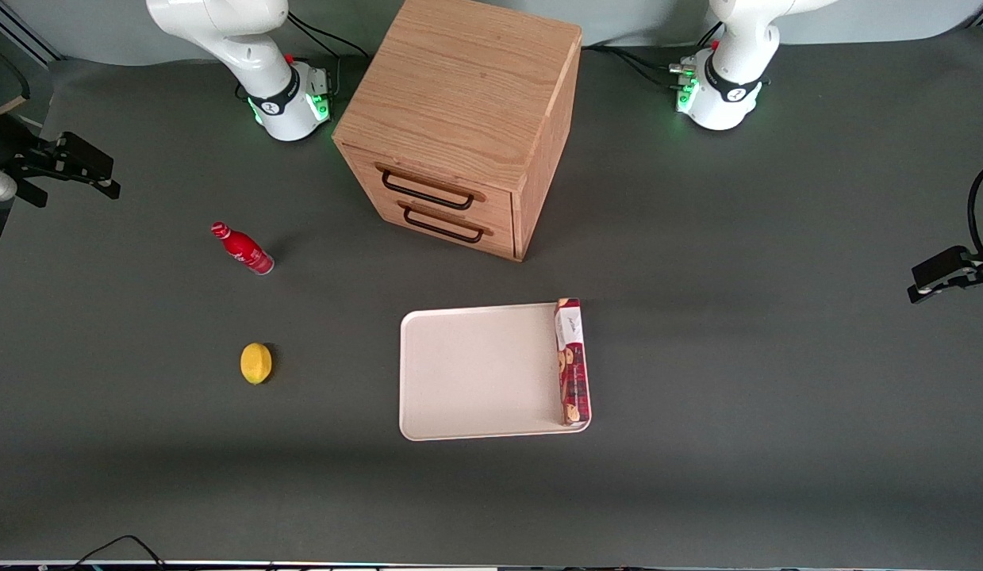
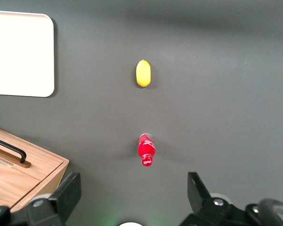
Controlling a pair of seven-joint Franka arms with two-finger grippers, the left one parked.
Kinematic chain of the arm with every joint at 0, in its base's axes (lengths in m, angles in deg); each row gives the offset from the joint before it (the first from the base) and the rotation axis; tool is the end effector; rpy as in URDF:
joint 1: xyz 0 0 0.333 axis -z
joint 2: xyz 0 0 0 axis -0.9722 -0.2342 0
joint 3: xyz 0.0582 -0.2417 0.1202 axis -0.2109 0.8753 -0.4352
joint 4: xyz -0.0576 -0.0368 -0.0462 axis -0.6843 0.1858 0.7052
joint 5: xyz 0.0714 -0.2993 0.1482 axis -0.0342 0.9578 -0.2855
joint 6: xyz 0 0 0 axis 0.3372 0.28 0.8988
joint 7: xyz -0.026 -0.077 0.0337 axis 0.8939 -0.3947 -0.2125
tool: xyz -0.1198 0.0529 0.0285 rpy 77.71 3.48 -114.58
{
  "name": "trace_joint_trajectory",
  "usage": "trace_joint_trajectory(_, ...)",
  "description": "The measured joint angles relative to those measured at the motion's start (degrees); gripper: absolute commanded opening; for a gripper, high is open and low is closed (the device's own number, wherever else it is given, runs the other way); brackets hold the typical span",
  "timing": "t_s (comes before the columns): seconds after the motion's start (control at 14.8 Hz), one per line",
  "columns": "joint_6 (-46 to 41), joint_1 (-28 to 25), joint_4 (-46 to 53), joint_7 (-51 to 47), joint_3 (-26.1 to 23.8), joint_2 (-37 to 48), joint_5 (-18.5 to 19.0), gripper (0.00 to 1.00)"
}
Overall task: Place coke bottle on tray
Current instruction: 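Move the open right gripper down toward the red Coca-Cola bottle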
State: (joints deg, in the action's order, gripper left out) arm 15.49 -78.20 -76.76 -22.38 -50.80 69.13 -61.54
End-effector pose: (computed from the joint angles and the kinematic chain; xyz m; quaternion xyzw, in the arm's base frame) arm 0.4693 0.0043 0.5856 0.9989 0.0450 -0.0075 0.0113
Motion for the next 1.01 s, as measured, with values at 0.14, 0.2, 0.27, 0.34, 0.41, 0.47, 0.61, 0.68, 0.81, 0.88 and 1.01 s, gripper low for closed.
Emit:
trace_joint_trajectory(0.14,-0.8,0.0,0.69,-0.05,0.0,-1.19,0.0,1.0)
trace_joint_trajectory(0.2,-1.19,0.0,0.81,-0.07,0.0,-1.39,0.0,1.0)
trace_joint_trajectory(0.27,-2.07,0.0,0.85,-0.14,0.0,-1.41,0.0,1.0)
trace_joint_trajectory(0.34,-3.75,0.01,0.84,-0.24,0.01,-1.41,0.0,1.0)
trace_joint_trajectory(0.41,-5.85,0.04,0.75,-0.24,0.03,-1.43,0.0,1.0)
trace_joint_trajectory(0.47,-7.82,0.07,0.3,-0.24,0.08,-1.42,0.0,1.0)
trace_joint_trajectory(0.61,-8.84,0.17,-3.04,-0.24,0.2,-0.66,0.01,1.0)
trace_joint_trajectory(0.68,-7.96,0.22,-6.51,-0.24,0.26,0.42,0.13,1.0)
trace_joint_trajectory(0.81,0.06,0.46,-17.41,-0.24,0.32,4.22,1.22,1.0)
trace_joint_trajectory(0.88,5.81,0.66,-23.75,-0.24,0.37,6.32,1.66,1.0)
trace_joint_trajectory(1.01,16.78,1.2,-35.22,-0.24,0.61,9.15,2.0,1.0)
